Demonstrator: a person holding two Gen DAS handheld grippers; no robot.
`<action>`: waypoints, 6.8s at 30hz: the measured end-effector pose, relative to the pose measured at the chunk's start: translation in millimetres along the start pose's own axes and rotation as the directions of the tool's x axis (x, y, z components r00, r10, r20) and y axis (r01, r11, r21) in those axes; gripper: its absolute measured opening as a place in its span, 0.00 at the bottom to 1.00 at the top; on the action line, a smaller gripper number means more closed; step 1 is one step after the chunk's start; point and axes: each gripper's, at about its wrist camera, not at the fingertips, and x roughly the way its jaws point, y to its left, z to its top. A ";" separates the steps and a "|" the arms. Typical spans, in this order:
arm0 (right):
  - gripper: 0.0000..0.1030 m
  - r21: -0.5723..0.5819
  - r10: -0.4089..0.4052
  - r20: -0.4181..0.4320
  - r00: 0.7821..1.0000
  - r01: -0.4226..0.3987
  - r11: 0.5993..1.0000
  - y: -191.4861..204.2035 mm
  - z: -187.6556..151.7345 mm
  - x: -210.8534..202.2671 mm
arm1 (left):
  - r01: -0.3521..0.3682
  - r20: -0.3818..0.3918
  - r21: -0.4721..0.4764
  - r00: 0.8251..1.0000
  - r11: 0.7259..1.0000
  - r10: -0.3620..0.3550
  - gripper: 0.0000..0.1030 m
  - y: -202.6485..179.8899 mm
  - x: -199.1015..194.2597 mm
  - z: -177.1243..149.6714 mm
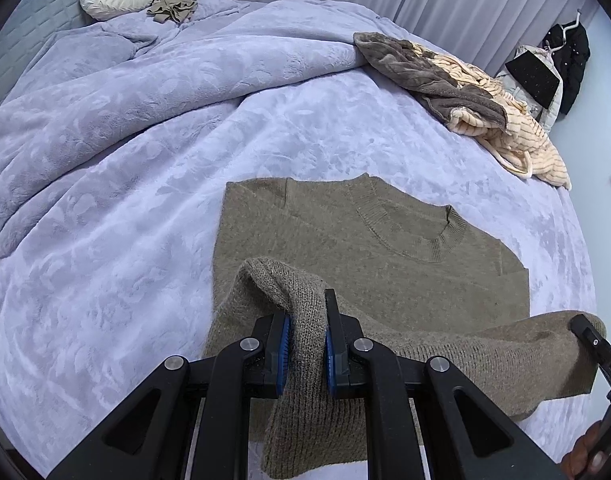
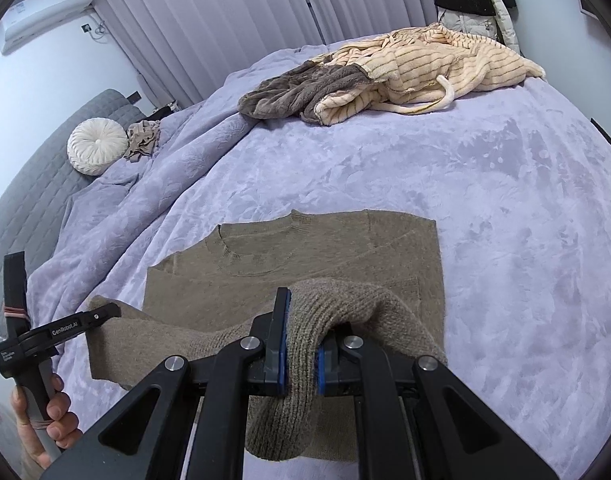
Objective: Fold small clothes
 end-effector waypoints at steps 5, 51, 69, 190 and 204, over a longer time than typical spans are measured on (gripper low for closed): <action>0.11 0.018 -0.007 -0.013 1.000 0.007 1.000 -5.1 2.6 12.3 | -0.006 -0.013 0.009 1.000 1.000 0.007 0.15 -3.3 12.9 5.8; 0.11 0.116 -0.056 -0.025 0.998 0.059 0.992 -38.7 36.1 62.9 | -0.001 -0.062 0.019 0.998 1.000 0.002 0.15 -23.4 64.2 55.7; 0.11 0.123 -0.103 -0.125 0.987 0.118 0.985 -51.0 37.3 112.8 | -0.010 -0.168 -0.009 0.986 1.000 0.008 0.15 -13.5 122.2 55.1; 0.72 -0.179 -0.066 -0.143 0.987 0.040 0.983 -39.8 35.2 152.8 | 0.395 -0.158 -0.098 0.900 0.913 -0.406 0.86 14.5 139.4 85.6; 0.72 -0.249 -0.020 -0.066 0.998 0.003 0.968 20.6 25.6 99.3 | 0.357 -0.177 -0.115 0.911 0.927 -0.373 0.86 117.2 89.4 -3.8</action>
